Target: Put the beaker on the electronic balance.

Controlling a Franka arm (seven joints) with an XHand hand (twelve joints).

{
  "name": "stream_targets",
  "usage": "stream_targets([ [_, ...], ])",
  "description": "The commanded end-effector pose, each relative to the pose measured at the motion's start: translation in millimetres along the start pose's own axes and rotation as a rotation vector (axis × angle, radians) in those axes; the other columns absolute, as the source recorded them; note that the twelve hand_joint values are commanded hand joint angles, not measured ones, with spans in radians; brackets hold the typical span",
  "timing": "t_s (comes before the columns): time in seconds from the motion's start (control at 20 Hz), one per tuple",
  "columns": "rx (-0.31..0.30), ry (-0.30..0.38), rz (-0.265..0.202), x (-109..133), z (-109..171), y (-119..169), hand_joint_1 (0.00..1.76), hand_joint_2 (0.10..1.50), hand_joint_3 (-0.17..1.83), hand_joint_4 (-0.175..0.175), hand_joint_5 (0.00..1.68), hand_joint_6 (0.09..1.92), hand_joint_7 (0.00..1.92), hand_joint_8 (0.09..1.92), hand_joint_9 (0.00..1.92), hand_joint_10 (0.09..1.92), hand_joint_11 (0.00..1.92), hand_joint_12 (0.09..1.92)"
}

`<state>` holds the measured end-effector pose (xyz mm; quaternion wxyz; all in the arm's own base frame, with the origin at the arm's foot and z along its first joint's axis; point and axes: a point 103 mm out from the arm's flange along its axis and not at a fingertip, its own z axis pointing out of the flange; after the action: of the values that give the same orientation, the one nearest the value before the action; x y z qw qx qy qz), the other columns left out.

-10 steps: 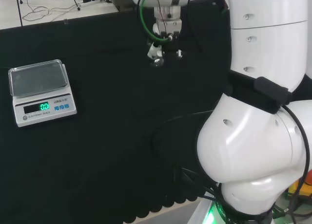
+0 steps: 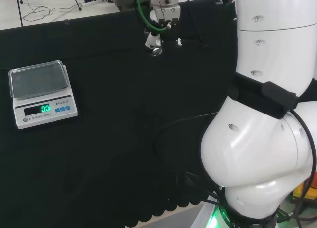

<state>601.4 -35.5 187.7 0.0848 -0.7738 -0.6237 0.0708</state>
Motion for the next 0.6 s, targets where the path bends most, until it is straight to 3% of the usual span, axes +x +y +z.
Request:
stream_targets([
  [0.05, 0.023, -0.009, -0.084, 60.9, -1.9, 7.6, 1.07, 1.08, 0.31, -0.129, 0.76, 1.39, 0.63, 1.40, 0.84, 1.18, 0.94, 1.15],
  [0.45, 0.050, -0.008, -0.342, 242.4, -5.3, -7.4, 1.07, 1.08, 0.32, -0.131, 0.76, 1.38, 0.63, 1.40, 0.84, 1.18, 0.93, 1.15],
  [0.6, 0.076, -0.008, -0.410, 291.7, 3.7, -18.0, 1.07, 1.08, 0.33, -0.132, 0.76, 1.38, 0.63, 1.40, 0.84, 1.18, 0.93, 1.15],
])
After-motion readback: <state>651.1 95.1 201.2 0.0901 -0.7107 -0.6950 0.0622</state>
